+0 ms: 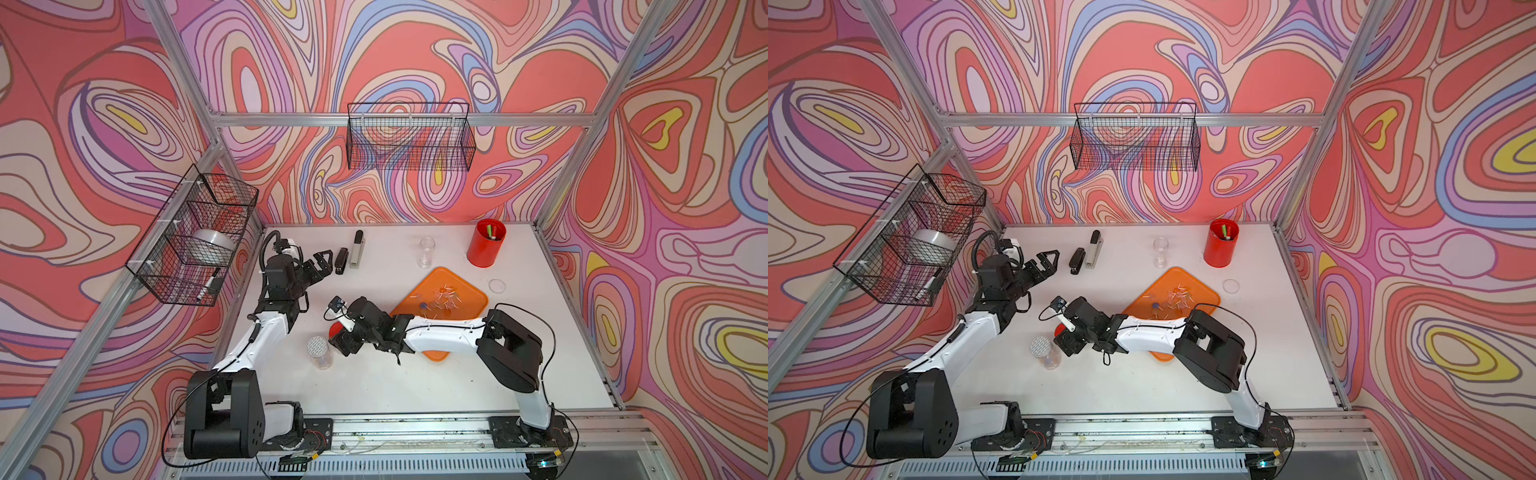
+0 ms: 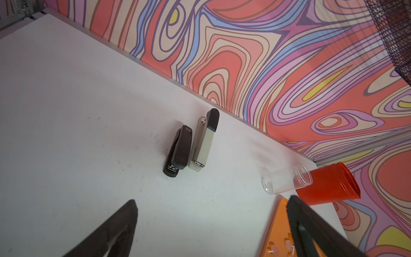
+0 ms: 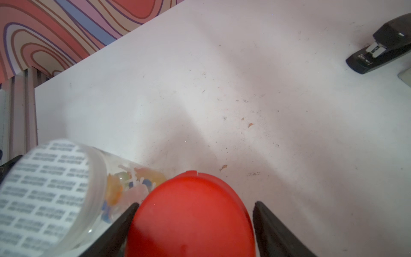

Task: Pour the candies out of the jar
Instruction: Pick up the jar from the center of the board.

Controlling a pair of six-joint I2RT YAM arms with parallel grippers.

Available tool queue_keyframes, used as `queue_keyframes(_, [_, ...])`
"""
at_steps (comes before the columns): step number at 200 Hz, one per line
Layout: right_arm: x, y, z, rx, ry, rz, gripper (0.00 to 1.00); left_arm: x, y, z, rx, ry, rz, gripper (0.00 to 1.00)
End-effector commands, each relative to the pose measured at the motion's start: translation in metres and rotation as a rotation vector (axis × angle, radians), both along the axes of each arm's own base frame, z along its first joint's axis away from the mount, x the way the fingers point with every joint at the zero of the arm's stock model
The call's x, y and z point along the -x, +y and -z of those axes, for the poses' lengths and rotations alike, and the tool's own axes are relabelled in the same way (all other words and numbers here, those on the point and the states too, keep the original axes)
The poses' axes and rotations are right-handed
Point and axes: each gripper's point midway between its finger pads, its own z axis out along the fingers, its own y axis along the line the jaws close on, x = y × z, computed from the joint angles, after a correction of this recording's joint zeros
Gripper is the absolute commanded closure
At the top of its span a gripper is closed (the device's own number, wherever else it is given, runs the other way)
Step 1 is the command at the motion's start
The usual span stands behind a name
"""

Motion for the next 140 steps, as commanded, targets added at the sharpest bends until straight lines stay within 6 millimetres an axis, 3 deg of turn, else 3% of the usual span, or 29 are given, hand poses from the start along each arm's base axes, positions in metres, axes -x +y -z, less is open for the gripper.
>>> queue_keyframes(1, [-0.007,0.0,0.005,0.031,-0.032,0.025,0.21,-0.003,0.0,0.001,0.024,-0.005,0.008,0.0])
queue_keyframes(60, [-0.008,-0.004,0.003,0.016,-0.037,0.047,0.35,-0.003,-0.004,0.001,0.019,-0.004,0.031,0.0])
queue_keyframes(106, [-0.012,-0.013,-0.024,-0.039,-0.029,0.067,0.47,-0.008,-0.018,-0.002,0.019,0.011,0.125,0.0])
queue_keyframes(140, [-0.025,-0.036,-0.044,-0.088,0.005,0.119,0.51,-0.01,-0.032,-0.007,0.046,-0.011,0.206,0.0])
